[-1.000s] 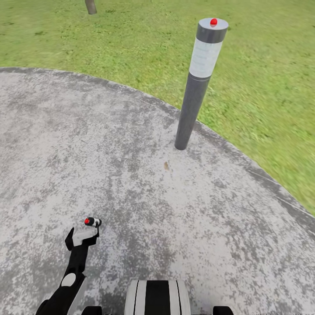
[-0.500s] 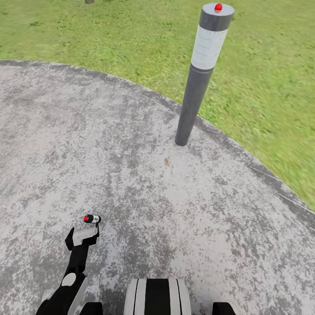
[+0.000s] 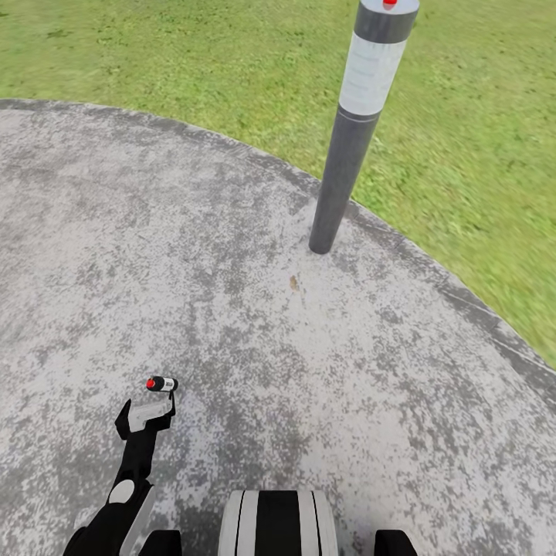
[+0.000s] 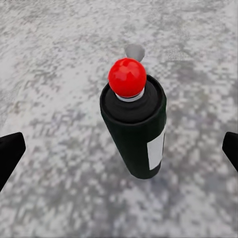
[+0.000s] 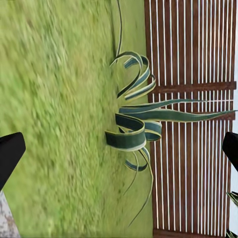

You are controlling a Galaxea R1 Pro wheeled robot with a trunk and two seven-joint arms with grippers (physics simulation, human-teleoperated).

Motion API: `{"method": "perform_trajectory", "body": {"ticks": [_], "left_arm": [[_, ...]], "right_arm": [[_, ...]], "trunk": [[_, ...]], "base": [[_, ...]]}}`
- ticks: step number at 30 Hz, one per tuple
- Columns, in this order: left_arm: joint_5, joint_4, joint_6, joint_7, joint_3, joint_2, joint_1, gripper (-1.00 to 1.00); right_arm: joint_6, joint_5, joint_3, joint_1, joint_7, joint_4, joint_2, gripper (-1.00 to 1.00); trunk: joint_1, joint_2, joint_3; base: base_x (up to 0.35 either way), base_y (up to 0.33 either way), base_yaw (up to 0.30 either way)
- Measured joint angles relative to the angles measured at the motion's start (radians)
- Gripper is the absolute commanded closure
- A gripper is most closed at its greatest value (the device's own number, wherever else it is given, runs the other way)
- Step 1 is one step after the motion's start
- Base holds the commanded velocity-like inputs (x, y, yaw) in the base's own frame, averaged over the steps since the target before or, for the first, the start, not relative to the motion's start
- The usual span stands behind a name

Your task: In the garden, pick up the pesticide atomizer on the floor and spray pesticide onto both trees until each tree trunk is fully covered.

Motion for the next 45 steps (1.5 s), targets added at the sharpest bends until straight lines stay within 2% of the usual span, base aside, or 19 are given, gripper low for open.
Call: {"method": "perform_trajectory", "body": {"ticks": [23,30,33,36,45], "left_arm": [[-0.001,0.005,0.001,0.0,-0.001,0.0,0.0,-1.0],[0.0,0.002,0.001,0.0,-0.001,0.0,0.0,-1.0],[-0.001,0.002,0.001,0.0,-0.002,0.0,0.0,-1.0],[0.0,0.002,0.001,0.0,-0.001,0.0,0.0,-1.0],[0.0,0.002,0.0,0.0,-0.001,0.0,0.0,-1.0]], "right_arm": [[0.0,0.0,0.0,0.0,0.0,0.0,0.0,-1.0],[0.0,0.0,0.0,0.0,0.0,0.0,0.0,-1.0],[0.0,0.0,0.0,0.0,0.0,0.0,0.0,-1.0],[0.0,0.0,0.0,0.001,0.0,0.0,0.0,-1.0],[0.0,0.0,0.0,0.0,0.0,0.0,0.0,-1.0]], "trunk": [[0.0,0.0,0.0],[0.003,-0.002,-0.027],[0.003,-0.002,-0.027],[0.005,-0.002,-0.039],[0.005,-0.002,-0.039]], "base": [[0.071,0.0,0.0],[0.007,0.0,0.0],[0.001,0.0,0.0],[0.0,0.0,0.0],[0.0,0.0,0.0]]}}
